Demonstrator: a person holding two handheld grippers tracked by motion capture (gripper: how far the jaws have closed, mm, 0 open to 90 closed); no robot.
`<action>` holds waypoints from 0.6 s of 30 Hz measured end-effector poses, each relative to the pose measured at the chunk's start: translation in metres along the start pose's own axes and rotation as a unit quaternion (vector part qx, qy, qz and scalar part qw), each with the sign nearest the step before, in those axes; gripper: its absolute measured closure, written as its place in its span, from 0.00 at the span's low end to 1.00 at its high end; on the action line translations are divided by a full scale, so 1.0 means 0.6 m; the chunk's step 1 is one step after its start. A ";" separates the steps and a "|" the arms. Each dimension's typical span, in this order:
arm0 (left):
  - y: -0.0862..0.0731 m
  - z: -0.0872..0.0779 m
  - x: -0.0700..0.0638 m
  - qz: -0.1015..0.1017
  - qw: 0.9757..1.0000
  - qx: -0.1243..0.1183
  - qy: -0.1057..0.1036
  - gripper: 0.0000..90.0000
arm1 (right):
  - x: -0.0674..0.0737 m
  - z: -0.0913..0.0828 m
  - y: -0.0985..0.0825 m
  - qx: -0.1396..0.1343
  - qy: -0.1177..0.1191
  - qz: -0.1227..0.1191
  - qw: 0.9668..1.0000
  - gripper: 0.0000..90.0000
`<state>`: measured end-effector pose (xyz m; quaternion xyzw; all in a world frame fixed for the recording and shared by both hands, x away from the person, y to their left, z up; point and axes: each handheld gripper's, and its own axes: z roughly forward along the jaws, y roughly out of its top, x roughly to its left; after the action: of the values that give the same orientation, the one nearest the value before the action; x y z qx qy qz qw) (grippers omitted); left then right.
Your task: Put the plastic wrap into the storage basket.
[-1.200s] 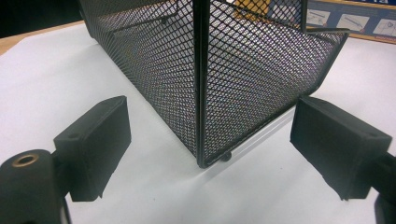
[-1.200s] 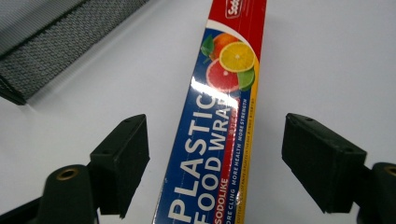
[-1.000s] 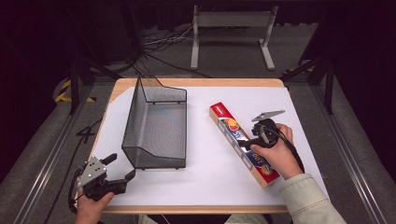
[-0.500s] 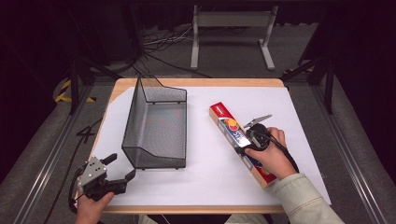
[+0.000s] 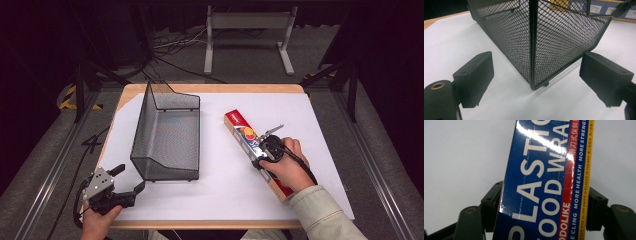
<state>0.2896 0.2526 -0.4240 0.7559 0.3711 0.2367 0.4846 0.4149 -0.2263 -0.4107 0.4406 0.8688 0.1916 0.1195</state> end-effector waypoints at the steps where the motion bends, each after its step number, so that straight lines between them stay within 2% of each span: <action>1: 0.000 0.001 -0.001 -0.001 1.000 -0.001 0.000 0.15 | 0.001 0.000 0.000 0.000 -0.002 0.002 1.000 0.38; 4: 0.000 0.002 -0.002 0.005 1.000 0.001 0.000 0.15 | 0.002 -0.002 -0.001 0.000 -0.006 0.011 1.000 0.40; 11: -0.001 0.002 0.000 0.001 1.000 -0.001 0.001 0.15 | 0.004 -0.005 0.000 0.004 -0.013 0.035 0.999 0.44; 15: -0.001 0.002 0.000 0.001 1.000 0.001 0.002 0.15 | 0.001 -0.006 0.000 0.000 -0.008 0.048 0.999 0.45; 17: -0.002 0.002 0.000 -0.002 1.000 0.001 0.002 0.15 | 0.001 -0.008 0.001 0.002 0.003 0.068 0.998 0.45; 18: -0.002 0.002 0.001 0.000 1.000 0.001 0.003 0.15 | -0.001 -0.009 0.001 0.001 0.008 0.070 0.997 0.45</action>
<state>0.2901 0.2526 -0.4254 0.7558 0.3727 0.2383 0.4828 0.4136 -0.2275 -0.4055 0.4992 0.8368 0.2024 0.0984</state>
